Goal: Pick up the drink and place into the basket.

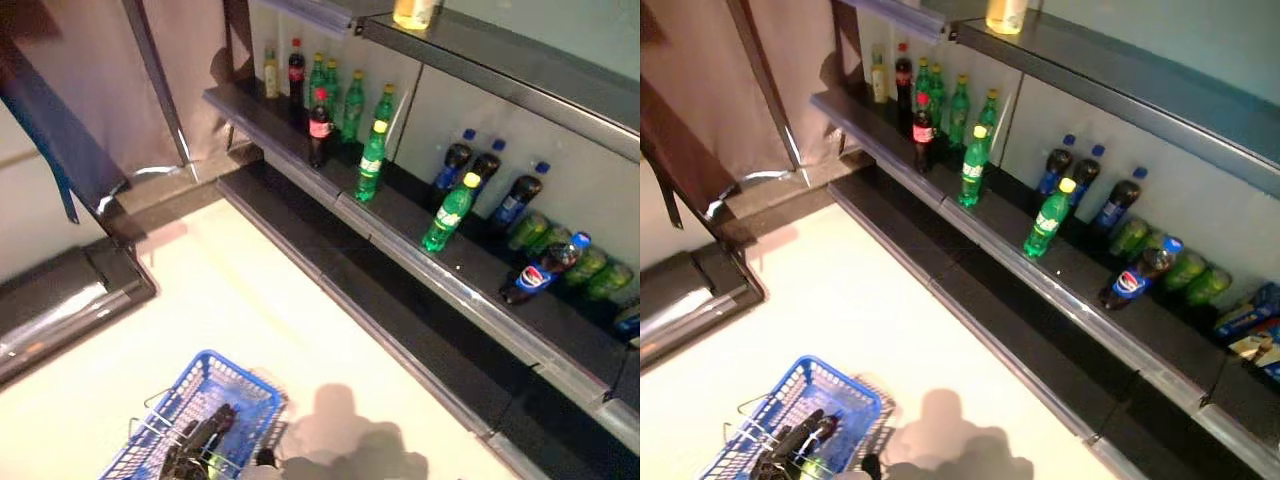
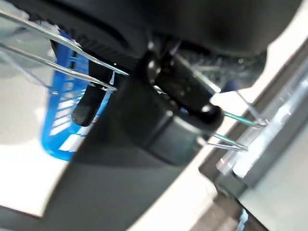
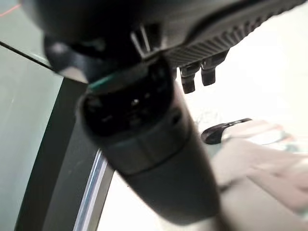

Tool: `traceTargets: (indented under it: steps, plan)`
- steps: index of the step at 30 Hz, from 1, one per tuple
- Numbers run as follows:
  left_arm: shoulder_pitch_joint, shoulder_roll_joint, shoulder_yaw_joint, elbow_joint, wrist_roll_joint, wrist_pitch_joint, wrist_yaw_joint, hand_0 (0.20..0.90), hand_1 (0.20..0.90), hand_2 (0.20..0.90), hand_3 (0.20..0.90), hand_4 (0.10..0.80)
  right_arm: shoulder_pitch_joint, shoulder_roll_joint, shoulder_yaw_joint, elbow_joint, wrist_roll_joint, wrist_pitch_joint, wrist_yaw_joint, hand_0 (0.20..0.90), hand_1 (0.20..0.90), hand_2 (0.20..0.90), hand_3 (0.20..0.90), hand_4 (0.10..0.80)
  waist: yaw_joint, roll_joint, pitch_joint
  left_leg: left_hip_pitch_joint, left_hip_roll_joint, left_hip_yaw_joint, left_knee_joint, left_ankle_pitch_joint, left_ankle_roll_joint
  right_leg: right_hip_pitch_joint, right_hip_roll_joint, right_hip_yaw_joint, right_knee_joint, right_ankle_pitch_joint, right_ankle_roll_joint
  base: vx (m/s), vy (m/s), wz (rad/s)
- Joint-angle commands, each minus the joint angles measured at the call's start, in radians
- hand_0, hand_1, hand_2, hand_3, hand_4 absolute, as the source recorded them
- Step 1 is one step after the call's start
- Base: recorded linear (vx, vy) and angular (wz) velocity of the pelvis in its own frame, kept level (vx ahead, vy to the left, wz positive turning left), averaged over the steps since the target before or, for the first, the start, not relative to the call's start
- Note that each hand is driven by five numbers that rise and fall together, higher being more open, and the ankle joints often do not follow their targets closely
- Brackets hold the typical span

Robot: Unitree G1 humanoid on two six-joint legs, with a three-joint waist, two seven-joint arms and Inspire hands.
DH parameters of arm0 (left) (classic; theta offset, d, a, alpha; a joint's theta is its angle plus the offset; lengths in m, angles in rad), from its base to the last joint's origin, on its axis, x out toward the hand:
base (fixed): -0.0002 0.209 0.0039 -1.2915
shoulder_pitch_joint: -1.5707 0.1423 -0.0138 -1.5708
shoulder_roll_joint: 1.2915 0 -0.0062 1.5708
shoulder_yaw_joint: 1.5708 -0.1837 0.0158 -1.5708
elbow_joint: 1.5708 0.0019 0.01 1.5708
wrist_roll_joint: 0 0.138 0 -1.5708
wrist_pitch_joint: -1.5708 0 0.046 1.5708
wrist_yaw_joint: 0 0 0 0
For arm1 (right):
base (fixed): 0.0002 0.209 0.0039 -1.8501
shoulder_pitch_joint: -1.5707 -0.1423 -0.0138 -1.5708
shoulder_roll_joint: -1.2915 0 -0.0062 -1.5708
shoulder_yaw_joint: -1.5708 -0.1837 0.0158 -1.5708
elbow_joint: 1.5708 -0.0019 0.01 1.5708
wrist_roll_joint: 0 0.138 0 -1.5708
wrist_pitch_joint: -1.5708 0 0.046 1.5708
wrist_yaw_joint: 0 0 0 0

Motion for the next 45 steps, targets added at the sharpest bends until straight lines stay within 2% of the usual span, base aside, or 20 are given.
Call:
traceTargets:
  steps: [1, 3, 5, 7, 8, 10, 12, 15, 19, 21, 23, 26, 29, 31, 33, 36, 37, 40, 43, 45]
  plan:
    - [0.011, -0.045, -0.073, -0.223, 0.080, -0.098, -0.070, 0.300, 0.300, 0.300, 0.200, 0.100, -0.027, -0.073, 0.038, -0.106, -0.023, 0.015, -0.053, 0.900, 0.900, 0.900, 0.900, 0.800, 0.017, 0.104, 0.013, 0.003, 0.029, -0.035, 0.080, -0.046, 0.001, -0.147, -0.020, 0.009, 0.025, 0.221, 0.011, 0.149, 0.582, 0.20]
    - [0.023, -0.033, -0.094, -0.258, 0.051, -0.105, -0.069, 0.300, 0.300, 0.300, 0.200, 0.100, -0.039, -0.079, 0.054, -0.129, -0.022, 0.019, -0.079, 0.900, 0.900, 0.900, 0.900, 0.800, 0.008, 0.126, 0.018, 0.027, 0.016, -0.015, 0.046, -0.047, 0.019, -0.172, 0.034, 0.015, 0.090, 0.171, -0.003, 0.110, 0.391, -0.08]
    - [0.021, -0.013, -0.125, -0.254, 0.051, -0.124, -0.091, 0.300, 0.300, 0.300, 0.200, 0.100, -0.051, -0.082, 0.052, -0.131, 0.038, 0.017, -0.095, 0.900, 0.900, 0.900, 0.900, 0.800, -0.012, 0.131, 0.013, 0.020, -0.007, -0.031, 0.032, -0.046, 0.033, -0.174, 0.168, 0.026, 0.063, 0.083, -0.026, 0.140, 0.240, 0.10]
    - [0.017, -0.005, -0.127, -0.249, 0.043, -0.129, -0.084, 0.300, 0.300, 0.300, 0.200, 0.100, -0.054, -0.086, 0.046, -0.117, 0.063, 0.015, -0.085, 0.900, 0.900, 0.900, 0.900, 0.800, -0.020, 0.121, 0.006, 0.021, -0.033, -0.035, 0.032, -0.048, 0.036, -0.145, 0.246, 0.019, -0.008, 0.051, -0.054, 0.185, 0.160, 0.50]
    - [0.017, -0.005, -0.127, -0.249, 0.043, -0.129, -0.084, 0.300, 0.300, 0.300, 0.200, 0.100, -0.054, -0.086, 0.046, -0.117, 0.063, 0.015, -0.085, 0.900, 0.900, 0.900, 0.900, 0.800, -0.020, 0.121, 0.003, 0.018, -0.032, -0.035, 0.032, -0.046, 0.036, -0.147, 0.247, 0.019, -0.012, 0.054, -0.055, 0.273, 0.157, 0.53]
    - [0.016, -0.011, -0.104, -0.217, 0.040, -0.128, -0.104, 0.300, 0.300, 0.300, 0.200, 0.100, -0.044, -0.095, 0.031, -0.049, 0.074, -0.010, -0.043, 0.900, 0.900, 0.900, 0.900, 0.800, -0.026, 0.090, -0.007, 0.020, -0.086, -0.024, 0.043, -0.065, 0.031, -0.111, 0.342, 0.014, -0.191, 0.076, -0.089, 0.353, 0.134, 0.23]
    - [0.017, -0.020, -0.098, -0.207, 0.049, -0.125, -0.120, 0.300, 0.300, 0.300, 0.200, 0.100, -0.042, -0.095, 0.023, -0.032, 0.080, -0.021, -0.038, 0.900, 0.900, 0.900, 0.900, 0.800, -0.027, 0.081, -0.008, 0.020, -0.100, -0.024, 0.053, -0.075, 0.027, -0.113, 0.356, 0.009, -0.244, 0.105, -0.085, 0.293, 0.069, -0.07]
    - [0.021, -0.040, -0.109, -0.188, 0.082, -0.124, -0.153, 0.300, 0.300, 0.300, 0.200, 0.100, -0.044, -0.091, 0.008, -0.013, 0.117, -0.040, -0.038, 0.900, 0.900, 0.900, 0.900, 0.800, -0.029, 0.066, 0.000, 0.013, -0.119, -0.014, 0.103, -0.109, 0.024, -0.151, 0.356, -0.028, -0.278, 0.158, -0.078, 0.248, 0.050, -0.15]
    - [0.015, -0.057, -0.133, -0.158, 0.081, -0.132, -0.155, 0.300, 0.300, 0.300, 0.200, 0.100, -0.050, -0.076, -0.018, 0.010, 0.110, -0.047, -0.021, 0.900, 0.900, 0.900, 0.900, 0.800, -0.056, 0.057, 0.004, 0.005, -0.125, 0.003, 0.251, -0.181, 0.035, -0.198, 0.336, -0.047, -0.213, 0.147, -0.094, 0.389, 0.039, -0.30]
    - [0.007, -0.064, -0.135, -0.138, 0.068, -0.125, -0.140, 0.300, 0.300, 0.300, 0.200, 0.100, -0.048, -0.072, -0.015, 0.008, 0.115, -0.031, -0.034, 0.900, 0.900, 0.900, 0.900, 0.800, -0.073, 0.066, -0.005, 0.005, -0.092, 0.004, 0.341, -0.148, 0.015, -0.204, 0.337, -0.040, -0.169, 0.114, -0.121, 0.416, 0.031, -0.06]
    - [0.006, -0.080, -0.123, -0.119, 0.081, -0.129, -0.148, 0.300, 0.300, 0.300, 0.200, 0.100, -0.038, -0.071, -0.018, -0.011, 0.110, -0.028, -0.041, 0.900, 0.900, 0.900, 0.900, 0.800, -0.087, 0.071, -0.017, 0.006, -0.057, 0.002, 0.500, -0.068, -0.037, -0.175, 0.338, -0.063, -0.169, 0.089, -0.153, 0.389, 0.028, 0.16]
    - [0.001, -0.085, -0.149, -0.101, 0.069, -0.160, -0.172, 0.300, 0.300, 0.300, 0.200, 0.100, -0.030, -0.093, 0.001, -0.042, 0.071, -0.061, -0.031, 0.900, 0.900, 0.900, 0.900, 0.800, -0.102, 0.062, -0.037, -0.031, -0.056, -0.010, 0.707, 0.052, -0.086, -0.154, 0.322, -0.068, -0.198, 0.097, -0.179, 0.302, 0.024, -0.15]
    - [-0.006, -0.077, -0.143, -0.120, 0.055, -0.135, -0.134, 0.300, 0.300, 0.300, 0.200, 0.100, -0.049, -0.109, 0.014, -0.057, 0.082, -0.042, -0.038, 0.900, 0.900, 0.900, 0.900, 0.800, -0.083, 0.051, -0.029, -0.139, -0.026, -0.030, 0.750, 0.043, -0.059, -0.132, 0.325, -0.002, -0.191, 0.085, -0.180, 0.372, 0.103, -0.14]
    - [-0.005, -0.070, -0.128, -0.124, 0.061, -0.127, -0.131, 0.300, 0.300, 0.300, 0.200, 0.100, -0.077, -0.117, 0.016, -0.037, 0.077, -0.048, -0.027, 0.900, 0.900, 0.900, 0.900, 0.800, -0.045, 0.046, -0.001, -0.195, 0.003, -0.097, 0.596, 0.024, -0.021, -0.096, 0.339, 0.092, -0.192, 0.075, -0.167, 0.291, 0.196, -0.40]
    - [0.000, -0.071, -0.124, -0.121, 0.057, -0.131, -0.132, 0.300, 0.300, 0.300, 0.200, 0.100, -0.092, -0.117, 0.019, -0.028, 0.077, -0.047, -0.025, 0.900, 0.900, 0.900, 0.900, 0.800, -0.032, 0.045, 0.002, -0.187, 0.009, -0.126, 0.474, 0.030, -0.012, -0.087, 0.346, 0.134, -0.199, 0.070, -0.160, 0.271, 0.246, -0.88]
    - [0.049, -0.089, -0.087, -0.106, 0.035, -0.125, -0.154, 0.300, 0.300, 0.300, 0.200, 0.100, -0.113, -0.121, 0.026, 0.000, 0.064, -0.024, -0.024, 0.900, 0.900, 0.900, 0.900, 0.800, 0.022, 0.086, 0.009, -0.165, 0.141, -0.283, -0.015, 0.177, -0.075, -0.005, 0.369, 0.290, -0.229, 0.028, -0.128, 0.542, 0.515, -1.05]
    - [0.053, -0.093, -0.081, -0.104, 0.045, -0.121, -0.156, 0.300, 0.300, 0.300, 0.200, 0.100, -0.111, -0.121, 0.023, 0.000, 0.068, -0.020, -0.026, 0.900, 0.900, 0.900, 0.900, 0.800, 0.026, 0.088, 0.010, -0.170, 0.148, -0.290, -0.024, 0.184, -0.079, 0.002, 0.365, 0.299, -0.230, 0.025, -0.125, 0.469, 0.532, -1.09]
    - [0.048, -0.112, -0.062, -0.083, 0.055, -0.124, -0.157, 0.300, 0.300, 0.300, 0.200, 0.100, -0.106, -0.113, 0.013, 0.008, 0.061, -0.017, -0.030, 0.900, 0.900, 0.900, 0.900, 0.800, 0.034, 0.096, 0.016, -0.198, 0.143, -0.310, 0.015, 0.160, -0.078, 0.025, 0.306, 0.314, -0.219, 0.007, -0.092, 0.233, 0.378, -0.78]
    - [0.015, -0.089, -0.056, -0.078, 0.061, -0.092, -0.156, 0.300, 0.300, 0.300, 0.200, 0.100, -0.089, -0.101, -0.002, 0.021, 0.046, -0.025, -0.030, 0.900, 0.900, 0.900, 0.900, 0.800, 0.008, 0.109, 0.013, -0.161, 0.092, -0.268, 0.065, 0.067, -0.062, 0.008, 0.209, 0.284, -0.181, 0.015, -0.033, 0.268, 0.538, -1.04]
    - [-0.003, -0.065, -0.074, -0.071, 0.073, -0.094, -0.168, 0.300, 0.300, 0.300, 0.200, 0.100, -0.069, -0.091, -0.014, 0.028, 0.069, -0.043, -0.019, 0.900, 0.900, 0.900, 0.900, 0.800, -0.006, 0.116, 0.008, -0.147, 0.064, -0.246, 0.071, 0.044, -0.046, -0.007, 0.175, 0.280, -0.166, 0.026, -0.012, 0.235, 0.491, -0.45]
